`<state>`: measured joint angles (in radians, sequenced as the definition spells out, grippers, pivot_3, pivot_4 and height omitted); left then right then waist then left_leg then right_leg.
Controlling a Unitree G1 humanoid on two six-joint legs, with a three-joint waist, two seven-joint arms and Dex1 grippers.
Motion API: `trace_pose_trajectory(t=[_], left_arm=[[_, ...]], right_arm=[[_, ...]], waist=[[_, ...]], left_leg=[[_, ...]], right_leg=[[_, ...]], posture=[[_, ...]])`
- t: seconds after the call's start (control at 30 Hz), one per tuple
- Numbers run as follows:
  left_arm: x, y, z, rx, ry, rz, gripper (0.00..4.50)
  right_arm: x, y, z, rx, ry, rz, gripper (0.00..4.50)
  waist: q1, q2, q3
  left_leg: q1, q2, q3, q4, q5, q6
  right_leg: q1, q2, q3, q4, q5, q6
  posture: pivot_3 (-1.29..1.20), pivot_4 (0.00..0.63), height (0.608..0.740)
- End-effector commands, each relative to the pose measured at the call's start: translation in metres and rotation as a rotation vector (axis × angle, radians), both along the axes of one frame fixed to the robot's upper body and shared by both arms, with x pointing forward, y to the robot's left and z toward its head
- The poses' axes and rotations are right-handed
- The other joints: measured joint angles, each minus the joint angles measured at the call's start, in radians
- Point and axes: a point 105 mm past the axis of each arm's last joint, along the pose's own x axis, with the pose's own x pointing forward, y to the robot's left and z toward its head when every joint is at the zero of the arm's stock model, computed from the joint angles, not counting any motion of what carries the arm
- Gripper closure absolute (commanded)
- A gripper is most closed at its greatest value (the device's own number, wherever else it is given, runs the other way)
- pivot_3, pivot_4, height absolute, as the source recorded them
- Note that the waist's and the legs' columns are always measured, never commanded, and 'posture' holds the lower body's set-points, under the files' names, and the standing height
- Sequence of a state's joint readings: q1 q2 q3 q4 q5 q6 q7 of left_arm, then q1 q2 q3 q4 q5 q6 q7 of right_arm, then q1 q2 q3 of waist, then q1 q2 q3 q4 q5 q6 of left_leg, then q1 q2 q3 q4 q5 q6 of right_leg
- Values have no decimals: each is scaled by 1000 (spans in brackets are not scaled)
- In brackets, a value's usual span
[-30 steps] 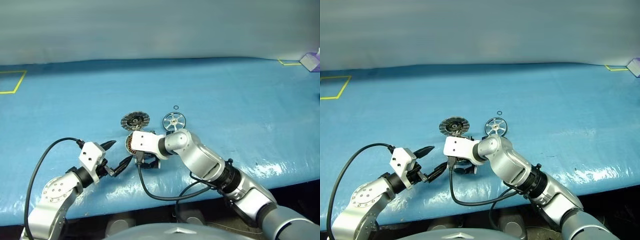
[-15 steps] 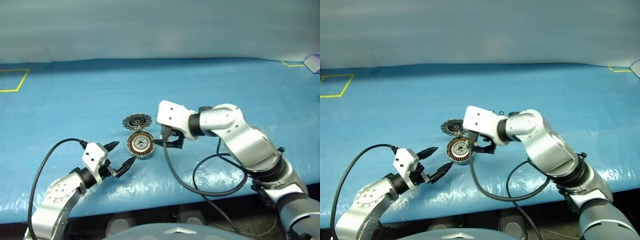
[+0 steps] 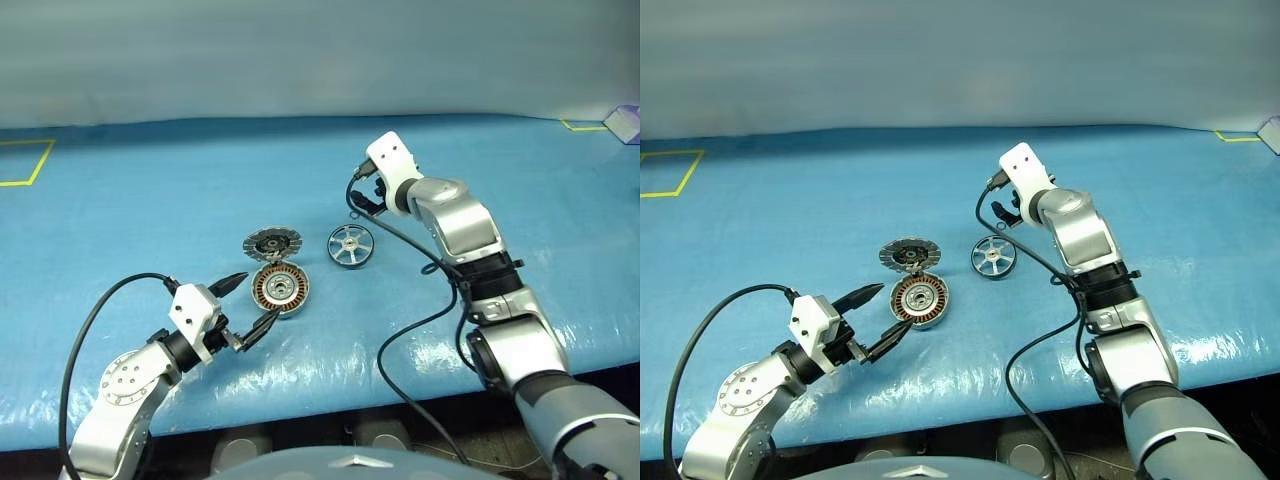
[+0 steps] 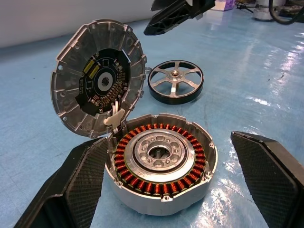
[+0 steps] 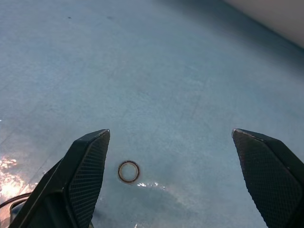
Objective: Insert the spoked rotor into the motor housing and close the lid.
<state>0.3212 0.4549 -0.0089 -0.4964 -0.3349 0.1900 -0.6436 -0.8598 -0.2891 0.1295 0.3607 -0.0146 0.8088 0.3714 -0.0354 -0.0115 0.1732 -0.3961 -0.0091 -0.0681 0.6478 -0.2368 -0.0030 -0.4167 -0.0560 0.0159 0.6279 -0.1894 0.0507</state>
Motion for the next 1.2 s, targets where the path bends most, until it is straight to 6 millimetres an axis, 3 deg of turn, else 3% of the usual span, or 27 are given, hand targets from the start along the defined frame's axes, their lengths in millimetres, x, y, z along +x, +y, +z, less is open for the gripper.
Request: trace_pose_trajectory(t=[0.03, 0.4, 0.57, 1.07, 1.2], left_arm=[[0, 1, 5, -6, -24, -3, 0], [-1, 3, 1, -7, -10, 18, 0], [-2, 3, -1, -10, -7, 22, 0], [-1, 6, -4, -16, -21, 45, 0], [-2, 6, -5, -17, -21, 47, 0]], right_arm=[[12, 7, 18, 69, -26, -44, 160], [13, 27, -11, 11, 134, -52, 160], [10, 26, -27, -51, 161, -56, 160], [13, 22, -47, -74, 208, -101, 160], [13, 23, -48, -63, 213, -105, 1089]], waist=[[-2, 1, 0], [-5, 2, 1], [-7, 2, 1], [-11, 3, 0], [-13, 3, 0]], left_leg=[[0, 0, 0, 0, 0, 0], [0, 1, 1, -1, 0, 0], [0, 1, 1, -1, 0, 0], [2, 1, 1, 0, 0, 0], [2, 1, 1, 1, 0, 0]], right_leg=[[0, 0, 0, 0, 0, 0], [0, 1, 1, 0, 1, 1], [-1, 1, 1, 0, 1, 1], [0, 1, 1, 1, 0, 1], [1, 1, 1, 1, -1, 3]], posture=[[0, 150, 740], [0, 150, 740], [0, 150, 740], [0, 150, 740], [0, 150, 740]])
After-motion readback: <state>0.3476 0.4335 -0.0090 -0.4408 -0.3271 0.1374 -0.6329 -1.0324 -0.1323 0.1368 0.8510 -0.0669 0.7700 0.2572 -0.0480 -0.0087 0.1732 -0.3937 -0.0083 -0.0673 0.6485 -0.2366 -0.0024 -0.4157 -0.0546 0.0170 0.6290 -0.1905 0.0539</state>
